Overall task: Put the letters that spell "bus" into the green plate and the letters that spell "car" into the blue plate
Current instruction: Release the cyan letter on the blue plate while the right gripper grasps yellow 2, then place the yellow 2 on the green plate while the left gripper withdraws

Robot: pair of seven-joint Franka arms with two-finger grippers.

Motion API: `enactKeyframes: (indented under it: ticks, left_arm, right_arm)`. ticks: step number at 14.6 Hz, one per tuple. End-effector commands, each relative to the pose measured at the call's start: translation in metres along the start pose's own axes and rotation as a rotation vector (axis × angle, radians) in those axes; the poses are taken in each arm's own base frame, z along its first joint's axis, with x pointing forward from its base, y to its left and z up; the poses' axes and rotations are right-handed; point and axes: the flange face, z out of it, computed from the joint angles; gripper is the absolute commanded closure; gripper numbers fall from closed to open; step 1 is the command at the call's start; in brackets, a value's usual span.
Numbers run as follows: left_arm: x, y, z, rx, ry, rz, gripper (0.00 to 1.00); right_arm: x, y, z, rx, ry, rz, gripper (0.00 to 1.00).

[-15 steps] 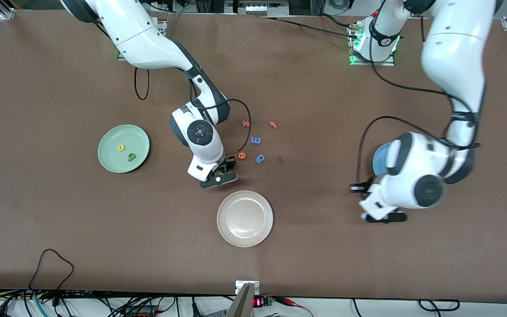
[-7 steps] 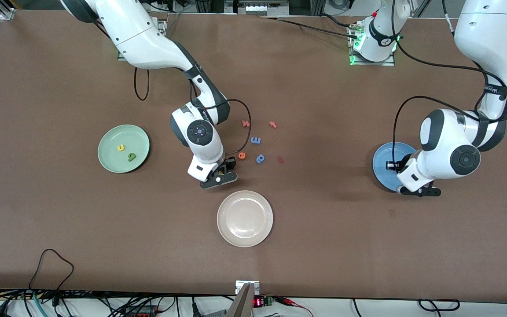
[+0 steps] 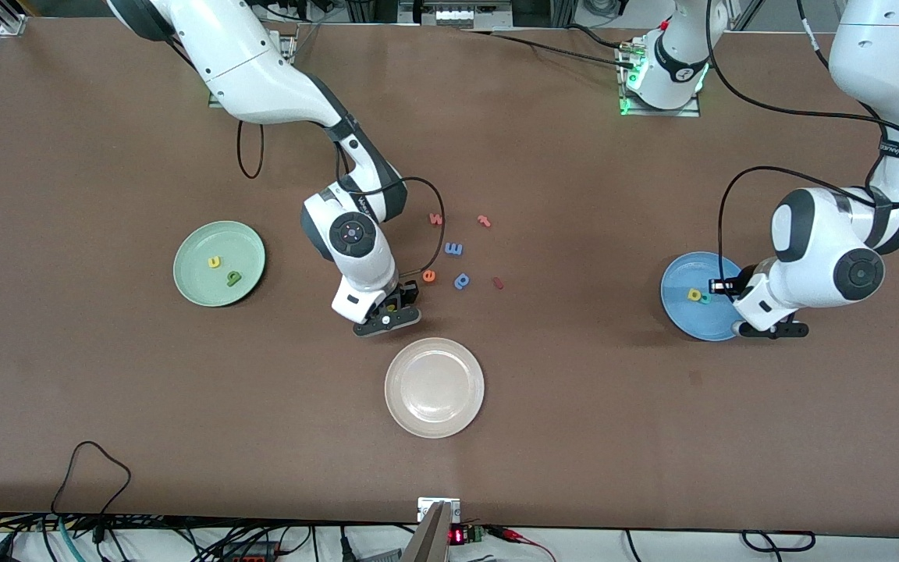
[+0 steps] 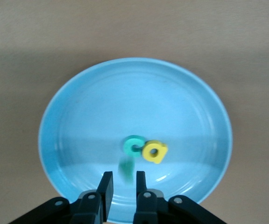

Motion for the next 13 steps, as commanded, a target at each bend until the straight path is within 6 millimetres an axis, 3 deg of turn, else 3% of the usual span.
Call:
enactKeyframes:
  ticks: [1, 3, 4, 6, 8, 9, 11, 13]
  left_arm:
    - [-0.003, -0.012, 0.001, 0.006, 0.005, 0.007, 0.6]
    - [0.0, -0.009, -0.01, 0.007, 0.019, -0.004, 0.08]
    - [0.005, -0.006, -0.021, 0.007, 0.04, -0.001, 0.0]
    - [0.014, -0.002, -0.056, 0.006, 0.051, 0.001, 0.0]
    - [0.024, 0.016, -0.114, 0.002, 0.062, 0.025, 0.0]
    - [0.025, 0.024, -0.13, 0.0, 0.056, 0.034, 0.0]
    - [0.027, 0.028, -0.145, 0.003, 0.081, 0.04, 0.0]
    - [0.022, 0.025, -0.193, 0.007, 0.15, 0.042, 0.0]
  right_arm:
    - [0.004, -0.001, 0.005, -0.011, 0.013, -0.015, 0.56]
    - [0.002, 0.0, 0.007, -0.02, 0.009, -0.025, 0.66]
    - [0.002, 0.0, 0.007, -0.02, 0.009, -0.025, 0.72]
    - [0.002, 0.001, 0.007, -0.021, 0.006, -0.022, 0.83]
    - [0.002, 0.001, 0.007, -0.019, 0.006, -0.024, 0.94]
    - [0.002, 0.002, 0.006, -0.019, 0.007, -0.025, 0.98]
    - [0.005, 0.006, 0.0, -0.019, 0.005, -0.018, 0.99]
    - [0.008, 0.016, -0.017, -0.026, -0.013, -0.001, 0.99]
